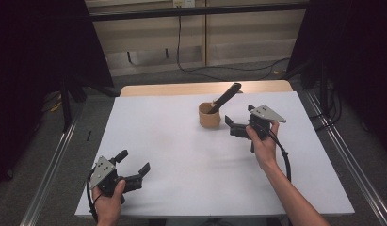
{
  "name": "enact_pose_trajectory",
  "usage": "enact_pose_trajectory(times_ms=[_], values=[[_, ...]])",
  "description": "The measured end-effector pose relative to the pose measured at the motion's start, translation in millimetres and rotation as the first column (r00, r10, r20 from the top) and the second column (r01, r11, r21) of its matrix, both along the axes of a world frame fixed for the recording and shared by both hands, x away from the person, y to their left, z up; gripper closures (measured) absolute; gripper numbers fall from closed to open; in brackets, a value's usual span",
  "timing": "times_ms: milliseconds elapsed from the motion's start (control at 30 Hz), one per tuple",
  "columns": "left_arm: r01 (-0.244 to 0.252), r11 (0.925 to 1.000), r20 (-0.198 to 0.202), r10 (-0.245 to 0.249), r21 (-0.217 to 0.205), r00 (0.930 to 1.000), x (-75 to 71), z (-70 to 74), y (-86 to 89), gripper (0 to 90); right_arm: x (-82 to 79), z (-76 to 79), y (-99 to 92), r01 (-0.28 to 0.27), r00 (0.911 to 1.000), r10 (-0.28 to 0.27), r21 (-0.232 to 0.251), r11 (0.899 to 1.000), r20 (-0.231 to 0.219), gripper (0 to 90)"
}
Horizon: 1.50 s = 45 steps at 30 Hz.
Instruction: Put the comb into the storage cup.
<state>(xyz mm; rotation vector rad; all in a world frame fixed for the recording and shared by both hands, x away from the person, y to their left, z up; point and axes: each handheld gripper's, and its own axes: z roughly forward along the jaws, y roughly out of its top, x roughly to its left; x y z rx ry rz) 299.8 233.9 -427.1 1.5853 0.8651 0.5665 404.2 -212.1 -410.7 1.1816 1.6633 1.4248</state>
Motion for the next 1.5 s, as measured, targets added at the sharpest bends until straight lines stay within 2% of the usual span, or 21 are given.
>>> enact_pose_trajectory(times_ms=[167,400,700,833,967,1067,1267,1500], values=[[-0.002,1.0000,0.002,0.002,0.002,1.0000,-0.1,0.7,0.0,3.5,-10.2,2.4,-7.0,0.012,0.9999,-0.012,0.015,1.000,0.010,0.1],[-0.009,0.9999,0.012,0.009,-0.004,0.9999,-2.7,2.1,1.8,3.5,-20.7,-1.5,-16.2,0.050,0.9985,-0.050,-0.007,0.999,0.022,0.1],[-0.022,0.9998,0.018,0.022,-0.002,0.9996,-4.9,1.7,2.4,3.6,-39.5,-2.4,-26.0,0.056,0.9975,-0.056,0.007,0.998,0.044,0.1],[-0.034,0.9994,0.018,0.034,-0.004,0.9993,-6.0,2.2,1.5,4.3,-47.7,-2.3,-31.5,0.060,0.9969,-0.060,-0.002,0.998,0.050,0.0],[-0.033,0.9994,0.022,0.033,-0.002,0.9992,-8.0,3.5,1.8,4.4,-54.5,-4.2,-37.9,0.083,0.9954,-0.083,0.006,0.997,0.048,0.1],[-0.041,0.9990,0.022,0.042,-0.019,0.9989,-9.2,3.9,1.5,4.4,-60.9,-4.8,-41.9,0.091,0.9945,-0.091,0.002,0.996,0.051,0.1],[-0.045,0.9989,0.027,0.046,-0.015,0.9986,-10.8,4.5,1.8,4.4,-76.2,-1.5,-48.5,0.096,0.9928,-0.094,-0.027,0.995,0.074,0.0],[-0.059,0.9980,0.027,0.060,-0.021,0.9978,-11.7,4.8,3.7,4.0,-88.1,-4.1,-58.3,0.109,0.9918,-0.107,-0.021,0.994,0.070,0.0]])
